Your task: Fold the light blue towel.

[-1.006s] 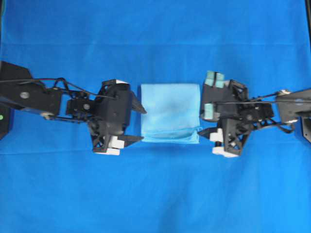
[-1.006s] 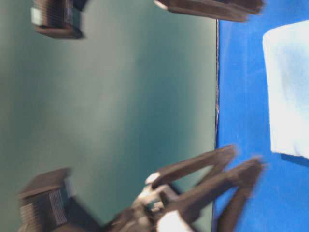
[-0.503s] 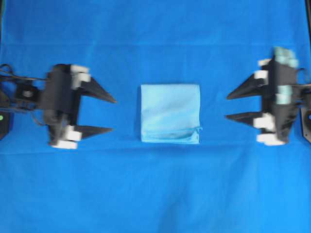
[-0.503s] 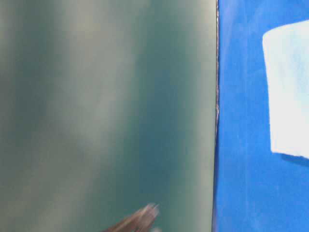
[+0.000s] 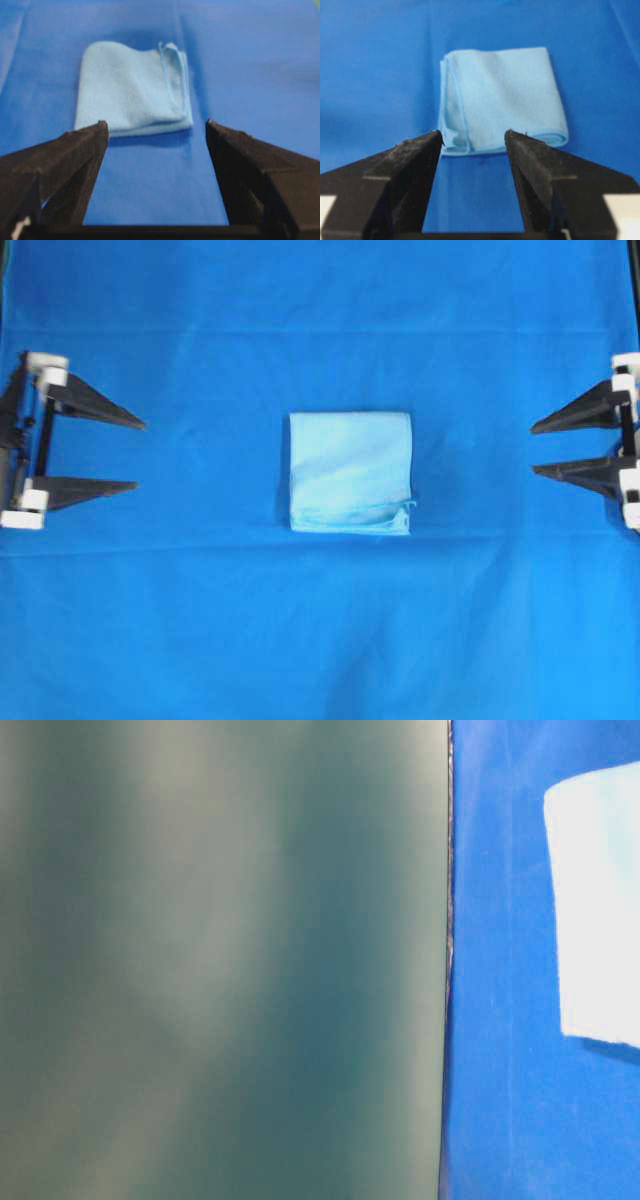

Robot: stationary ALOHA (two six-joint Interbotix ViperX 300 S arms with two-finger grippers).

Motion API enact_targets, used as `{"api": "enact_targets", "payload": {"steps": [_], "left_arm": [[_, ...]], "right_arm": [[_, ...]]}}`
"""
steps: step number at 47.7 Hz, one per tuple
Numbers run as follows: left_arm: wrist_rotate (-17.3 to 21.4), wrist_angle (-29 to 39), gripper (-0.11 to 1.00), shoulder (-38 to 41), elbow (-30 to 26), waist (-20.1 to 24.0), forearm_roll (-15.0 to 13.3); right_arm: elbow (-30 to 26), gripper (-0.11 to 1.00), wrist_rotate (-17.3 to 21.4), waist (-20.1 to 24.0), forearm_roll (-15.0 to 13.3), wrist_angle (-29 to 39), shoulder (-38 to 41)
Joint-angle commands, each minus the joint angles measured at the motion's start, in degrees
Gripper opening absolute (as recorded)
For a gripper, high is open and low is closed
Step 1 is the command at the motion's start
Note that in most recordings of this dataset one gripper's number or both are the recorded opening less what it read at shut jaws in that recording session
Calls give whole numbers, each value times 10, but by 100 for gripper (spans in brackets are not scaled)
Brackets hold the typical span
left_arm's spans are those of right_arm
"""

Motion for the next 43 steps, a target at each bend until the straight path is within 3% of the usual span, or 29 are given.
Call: {"api": "enact_targets", "payload": {"steps": [1,15,43], "left_arm": [[-3,-10,75,-30,20,4,-1],[-5,-22,75,-104,73,4,-1],[-5,-22,75,-103,75,4,-1]], "right_arm": [[19,59,1,-14,0,-28,-13],[67,58,2,-41,6,-93,-13],[67,58,2,-41,6,-91,-13]]}}
